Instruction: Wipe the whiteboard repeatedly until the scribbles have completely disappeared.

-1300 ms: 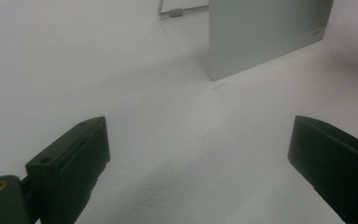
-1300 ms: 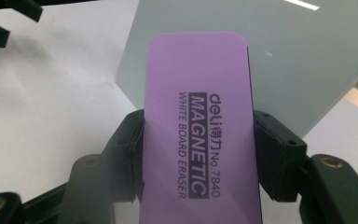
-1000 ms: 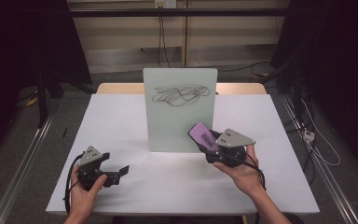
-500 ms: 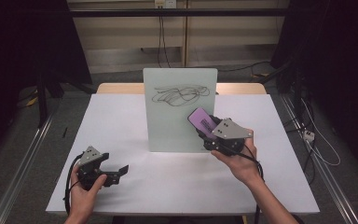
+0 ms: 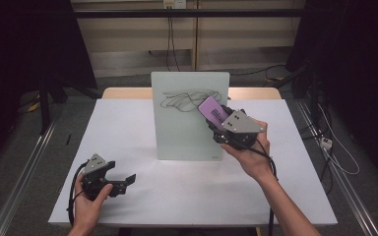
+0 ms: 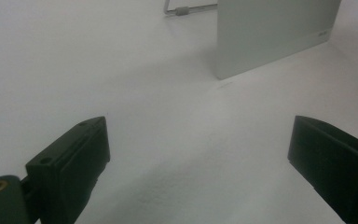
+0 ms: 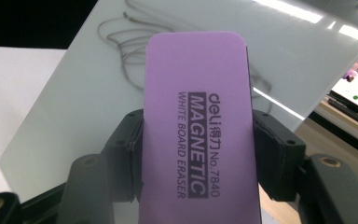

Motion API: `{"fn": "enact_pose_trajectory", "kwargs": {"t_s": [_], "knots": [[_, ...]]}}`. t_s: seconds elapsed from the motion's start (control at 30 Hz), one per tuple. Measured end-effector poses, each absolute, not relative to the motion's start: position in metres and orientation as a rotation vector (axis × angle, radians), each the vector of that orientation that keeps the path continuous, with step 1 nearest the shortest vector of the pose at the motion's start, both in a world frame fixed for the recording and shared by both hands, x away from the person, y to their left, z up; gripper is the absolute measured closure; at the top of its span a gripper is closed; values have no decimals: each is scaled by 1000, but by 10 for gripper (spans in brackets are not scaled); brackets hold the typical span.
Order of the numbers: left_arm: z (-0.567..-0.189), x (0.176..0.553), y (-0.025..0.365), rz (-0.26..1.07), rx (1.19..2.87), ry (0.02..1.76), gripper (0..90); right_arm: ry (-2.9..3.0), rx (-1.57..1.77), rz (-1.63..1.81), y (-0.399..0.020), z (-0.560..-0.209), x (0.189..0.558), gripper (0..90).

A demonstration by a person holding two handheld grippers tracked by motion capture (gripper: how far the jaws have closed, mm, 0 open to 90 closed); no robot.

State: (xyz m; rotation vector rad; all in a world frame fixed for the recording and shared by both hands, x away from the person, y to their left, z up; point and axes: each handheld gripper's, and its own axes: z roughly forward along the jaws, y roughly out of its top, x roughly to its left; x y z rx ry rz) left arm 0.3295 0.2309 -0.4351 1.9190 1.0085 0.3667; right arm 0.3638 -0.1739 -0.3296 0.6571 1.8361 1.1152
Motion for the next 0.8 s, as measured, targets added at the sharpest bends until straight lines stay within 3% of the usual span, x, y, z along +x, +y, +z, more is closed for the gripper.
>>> {"fn": "enact_pose_trajectory", "kwargs": {"t_s": [0.8], "knots": [[-435, 330, 232, 363, 1917, 1009, 54, 1742, 638, 1066, -182, -306, 398, 415]]}}
